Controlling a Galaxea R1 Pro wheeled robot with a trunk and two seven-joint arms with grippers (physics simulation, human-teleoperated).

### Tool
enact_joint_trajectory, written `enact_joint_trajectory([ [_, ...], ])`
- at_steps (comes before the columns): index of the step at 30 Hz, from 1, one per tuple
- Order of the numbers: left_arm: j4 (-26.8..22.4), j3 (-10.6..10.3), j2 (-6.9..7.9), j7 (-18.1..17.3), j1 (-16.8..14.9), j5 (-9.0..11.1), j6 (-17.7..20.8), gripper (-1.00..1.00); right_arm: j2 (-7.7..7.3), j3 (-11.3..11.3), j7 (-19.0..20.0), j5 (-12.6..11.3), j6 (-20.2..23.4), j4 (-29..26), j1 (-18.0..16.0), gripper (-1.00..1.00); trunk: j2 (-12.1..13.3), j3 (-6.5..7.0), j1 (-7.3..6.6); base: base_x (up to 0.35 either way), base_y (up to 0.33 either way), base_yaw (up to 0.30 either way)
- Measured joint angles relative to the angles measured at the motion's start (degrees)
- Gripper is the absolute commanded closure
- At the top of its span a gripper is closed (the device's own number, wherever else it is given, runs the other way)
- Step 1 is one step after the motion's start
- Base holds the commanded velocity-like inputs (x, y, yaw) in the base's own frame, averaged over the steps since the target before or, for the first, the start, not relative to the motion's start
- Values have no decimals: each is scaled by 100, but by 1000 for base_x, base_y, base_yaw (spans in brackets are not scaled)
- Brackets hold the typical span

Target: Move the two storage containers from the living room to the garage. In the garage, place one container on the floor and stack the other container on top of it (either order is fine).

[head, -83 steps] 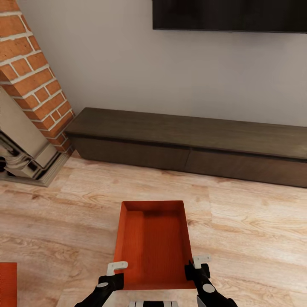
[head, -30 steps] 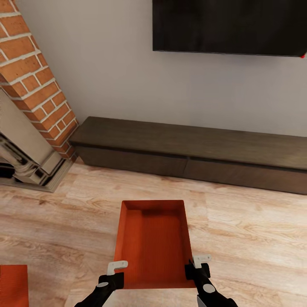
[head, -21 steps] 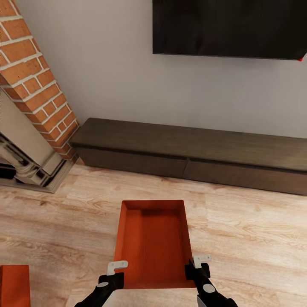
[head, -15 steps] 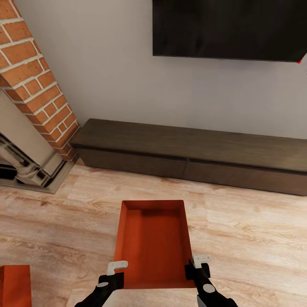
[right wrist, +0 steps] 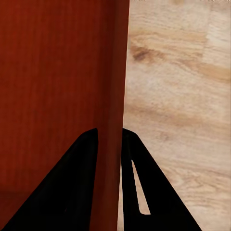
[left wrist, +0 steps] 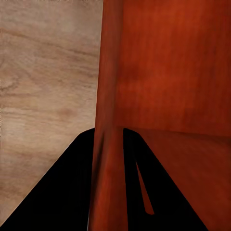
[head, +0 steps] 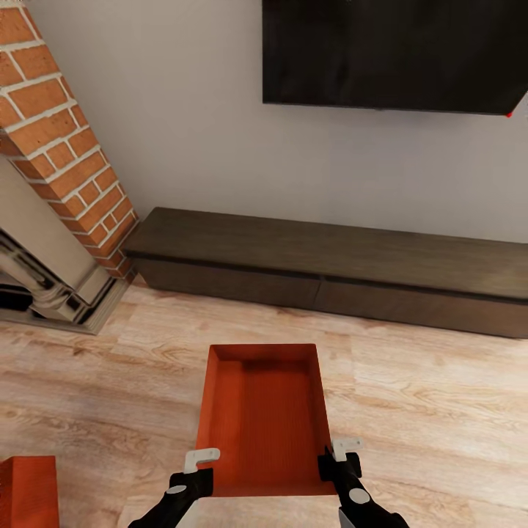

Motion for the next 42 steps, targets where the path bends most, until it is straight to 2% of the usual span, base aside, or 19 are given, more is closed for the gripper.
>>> enact_joint_trajectory([
  [42,-22,-18,15,-7,2,29,30,100,9,-5,-8,8,12,0,-2,100,1685,754,-923,0,0,0],
])
